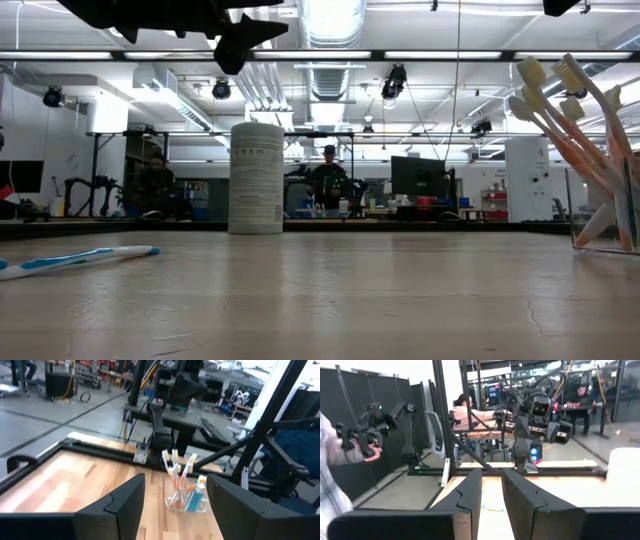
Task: Pick & Place toothbrushing station
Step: Put the blue toothbrush into the bottom section of the transparent organizer
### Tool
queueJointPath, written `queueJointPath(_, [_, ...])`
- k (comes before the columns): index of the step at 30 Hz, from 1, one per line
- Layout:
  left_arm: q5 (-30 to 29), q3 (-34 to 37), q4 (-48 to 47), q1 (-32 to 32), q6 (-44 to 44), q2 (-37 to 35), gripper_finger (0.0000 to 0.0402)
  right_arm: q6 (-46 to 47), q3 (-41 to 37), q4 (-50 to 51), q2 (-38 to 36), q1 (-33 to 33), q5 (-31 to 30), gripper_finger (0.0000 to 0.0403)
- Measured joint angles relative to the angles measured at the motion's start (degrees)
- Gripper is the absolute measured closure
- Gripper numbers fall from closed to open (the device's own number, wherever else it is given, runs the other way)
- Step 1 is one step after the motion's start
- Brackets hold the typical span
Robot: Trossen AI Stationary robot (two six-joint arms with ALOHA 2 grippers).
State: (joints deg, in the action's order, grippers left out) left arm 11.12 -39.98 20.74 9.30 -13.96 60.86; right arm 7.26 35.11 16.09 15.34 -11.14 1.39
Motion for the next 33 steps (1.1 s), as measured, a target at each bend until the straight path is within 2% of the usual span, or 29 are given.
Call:
queueJointPath(7, [0.28, 0.00, -6.38, 0.00, 0.00, 0.03, 0.0183, 4.52, 0.00, -1.09, 1.53, 0.00, 0.08, 0.0331])
queueJointPath(12, [3.74, 0.02, -14.88, -0.03, -0.09, -0.15, 0.0183, 4.45, 0.00, -0.89, 2.14, 0.01, 0.07, 0.0324])
queueJointPath(17, [4.87, 0.02, -18.44, -0.73, -11.10, -0.15, 0.0183, 4.57, 0.00, -2.30, 2.16, 0.02, 0.07, 0.0319])
queueJointPath(19, [4.98, 0.02, -19.01, -1.65, -13.03, -0.25, 0.0183, 4.60, 0.00, -2.72, 2.30, 0.02, 0.09, 0.0319])
queueJointPath(20, [4.45, 0.02, -18.79, -2.08, -13.97, -0.26, 0.0183, 4.57, 0.00, -2.94, 2.41, 0.02, 0.09, 0.0319])
queueJointPath(23, [-5.30, -0.81, -18.21, -2.88, -27.05, -0.74, 0.0183, 4.55, 0.00, -2.95, 2.63, 0.02, 0.07, 0.0324])
queueJointPath(25, [-8.93, -1.62, -18.40, -3.41, -31.83, -1.82, 0.0183, 4.34, 0.00, -2.91, 2.77, 0.02, 0.08, 0.0328])
queueJointPath(28, [-8.66, -3.18, -20.44, -6.77, -28.50, -3.90, 0.0183, 4.36, 0.00, -2.86, 2.87, 0.02, 0.07, 0.0333])
queueJointPath(33, [-8.06, -4.34, -26.33, -18.45, -11.12, -6.40, 0.0183, 4.12, 0.00, -2.86, 2.82, 0.02, 0.07, 0.0334])
